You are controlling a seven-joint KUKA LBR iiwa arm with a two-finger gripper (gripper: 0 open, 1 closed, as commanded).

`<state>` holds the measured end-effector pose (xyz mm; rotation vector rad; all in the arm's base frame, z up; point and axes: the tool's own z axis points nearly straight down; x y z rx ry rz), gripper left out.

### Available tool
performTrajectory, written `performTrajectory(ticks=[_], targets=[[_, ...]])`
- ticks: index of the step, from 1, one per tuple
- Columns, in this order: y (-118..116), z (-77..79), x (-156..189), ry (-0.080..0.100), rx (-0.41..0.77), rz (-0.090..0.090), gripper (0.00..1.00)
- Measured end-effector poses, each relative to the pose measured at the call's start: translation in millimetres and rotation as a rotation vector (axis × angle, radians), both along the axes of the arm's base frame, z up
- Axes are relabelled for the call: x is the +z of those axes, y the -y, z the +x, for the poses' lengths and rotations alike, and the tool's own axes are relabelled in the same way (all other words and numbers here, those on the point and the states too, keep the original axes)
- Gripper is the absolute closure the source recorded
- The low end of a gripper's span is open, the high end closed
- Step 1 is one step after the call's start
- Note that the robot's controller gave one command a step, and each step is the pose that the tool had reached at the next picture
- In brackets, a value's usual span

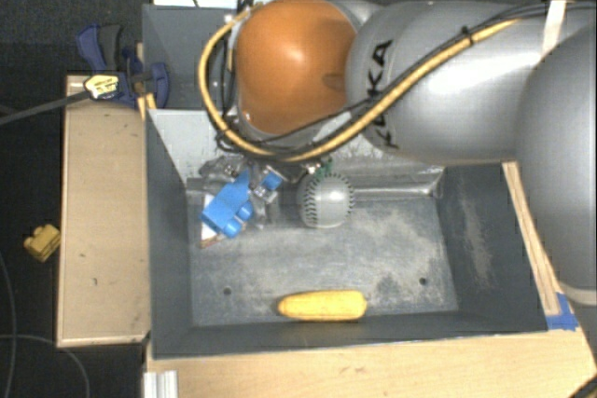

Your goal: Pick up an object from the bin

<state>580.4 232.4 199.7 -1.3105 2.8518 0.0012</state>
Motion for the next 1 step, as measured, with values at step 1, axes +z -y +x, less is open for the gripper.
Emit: performTrajectory(ticks=[1], targets=[[-8.1, -14.7, 22.2, 0.002, 0.037, 0.001, 1.0]])
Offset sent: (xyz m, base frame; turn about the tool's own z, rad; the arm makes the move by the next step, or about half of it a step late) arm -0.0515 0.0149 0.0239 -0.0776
